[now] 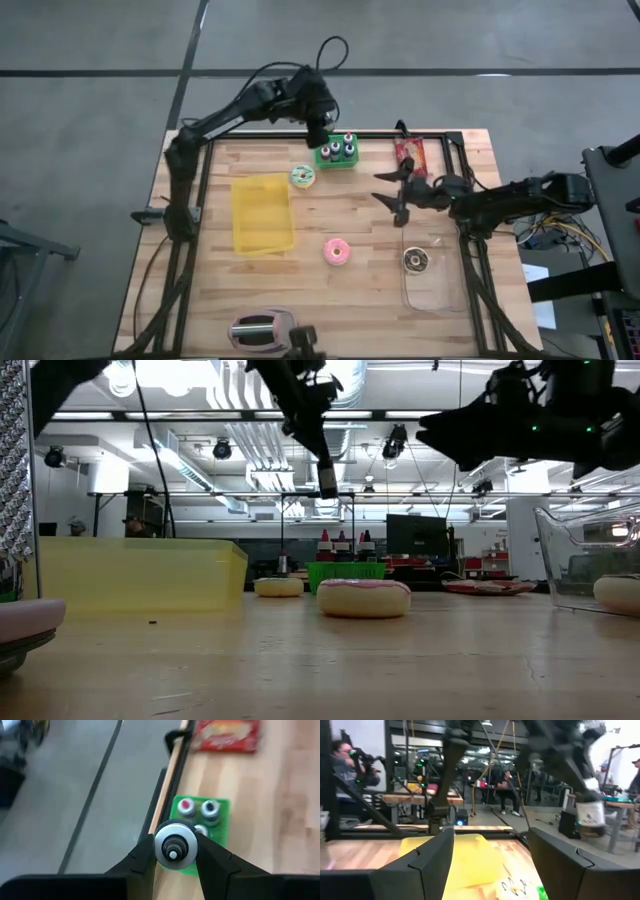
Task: Pick & Place Food Item
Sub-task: Put the black food coloring bottle into the green bin
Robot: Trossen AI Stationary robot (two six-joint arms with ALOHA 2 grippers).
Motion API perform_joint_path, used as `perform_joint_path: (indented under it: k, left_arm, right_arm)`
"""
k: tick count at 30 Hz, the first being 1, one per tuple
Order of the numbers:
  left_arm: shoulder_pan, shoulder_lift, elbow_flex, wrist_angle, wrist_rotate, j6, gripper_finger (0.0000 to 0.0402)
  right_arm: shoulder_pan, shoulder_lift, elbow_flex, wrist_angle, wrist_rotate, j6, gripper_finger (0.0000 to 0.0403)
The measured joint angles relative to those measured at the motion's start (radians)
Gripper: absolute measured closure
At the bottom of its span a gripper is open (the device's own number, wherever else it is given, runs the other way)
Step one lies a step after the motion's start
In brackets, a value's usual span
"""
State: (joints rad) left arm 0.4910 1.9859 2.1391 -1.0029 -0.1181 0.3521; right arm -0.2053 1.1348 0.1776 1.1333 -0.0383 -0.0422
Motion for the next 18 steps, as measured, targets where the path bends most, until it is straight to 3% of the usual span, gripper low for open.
perform_joint_path:
  k: [6,18]
  left_arm:
    - [0.044,0.155,0.216,-0.117,-0.02,-0.091,0.0295]
    - [0.095,0.151,0.11,-0.154,0.035,-0.198,0.0295]
  right_arm:
    - [0.037,-0.069,-0.032,-0.004,-0.003,-0.018,0.0158]
    - [0.057,-0.075,0.005,-0.037,-0.01,-0.036,0.0161]
